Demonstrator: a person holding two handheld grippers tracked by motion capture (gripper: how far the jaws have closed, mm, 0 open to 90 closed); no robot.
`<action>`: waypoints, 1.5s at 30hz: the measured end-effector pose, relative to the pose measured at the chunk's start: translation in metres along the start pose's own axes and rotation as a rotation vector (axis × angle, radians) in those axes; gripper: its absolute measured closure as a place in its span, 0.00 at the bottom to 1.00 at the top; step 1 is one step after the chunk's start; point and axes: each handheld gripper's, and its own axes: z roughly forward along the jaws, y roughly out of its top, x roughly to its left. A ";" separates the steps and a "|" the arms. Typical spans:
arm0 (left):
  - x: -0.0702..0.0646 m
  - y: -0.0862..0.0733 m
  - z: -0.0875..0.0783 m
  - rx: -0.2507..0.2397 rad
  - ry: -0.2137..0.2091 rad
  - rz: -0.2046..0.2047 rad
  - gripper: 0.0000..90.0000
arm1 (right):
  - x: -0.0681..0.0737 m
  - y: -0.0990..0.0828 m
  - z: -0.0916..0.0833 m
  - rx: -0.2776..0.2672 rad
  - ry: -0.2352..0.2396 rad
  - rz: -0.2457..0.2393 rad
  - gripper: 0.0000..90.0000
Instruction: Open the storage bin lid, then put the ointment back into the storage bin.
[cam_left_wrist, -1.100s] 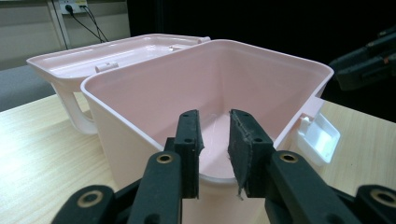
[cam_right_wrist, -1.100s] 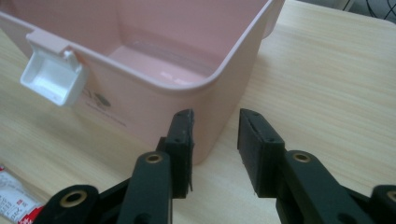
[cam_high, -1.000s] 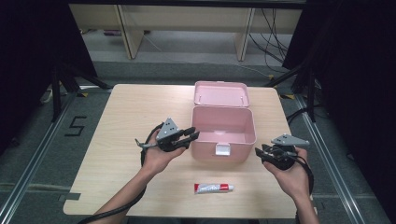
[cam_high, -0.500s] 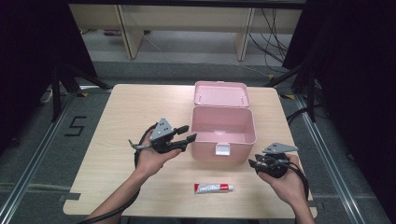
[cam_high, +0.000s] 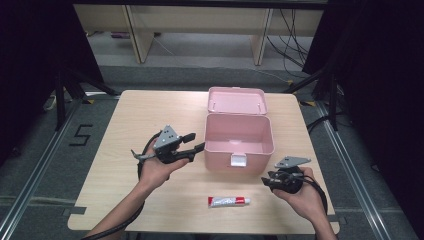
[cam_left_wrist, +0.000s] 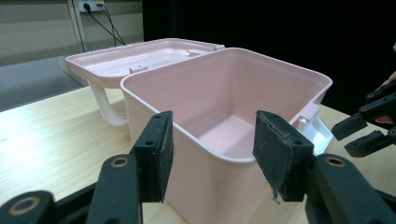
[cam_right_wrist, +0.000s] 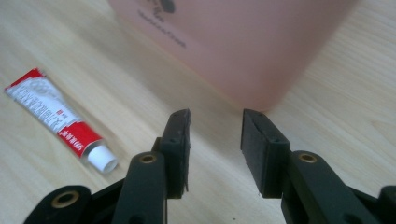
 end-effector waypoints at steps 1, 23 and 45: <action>0.000 0.000 -0.001 0.002 0.001 0.001 0.53 | 0.002 0.000 0.000 0.022 0.011 0.010 0.71; 0.003 -0.003 -0.005 0.008 -0.002 -0.005 0.52 | 0.026 0.028 0.019 0.246 0.190 -0.275 0.72; 0.003 -0.003 0.000 0.024 0.001 -0.008 0.52 | 0.046 0.043 0.037 0.337 0.255 -0.406 0.70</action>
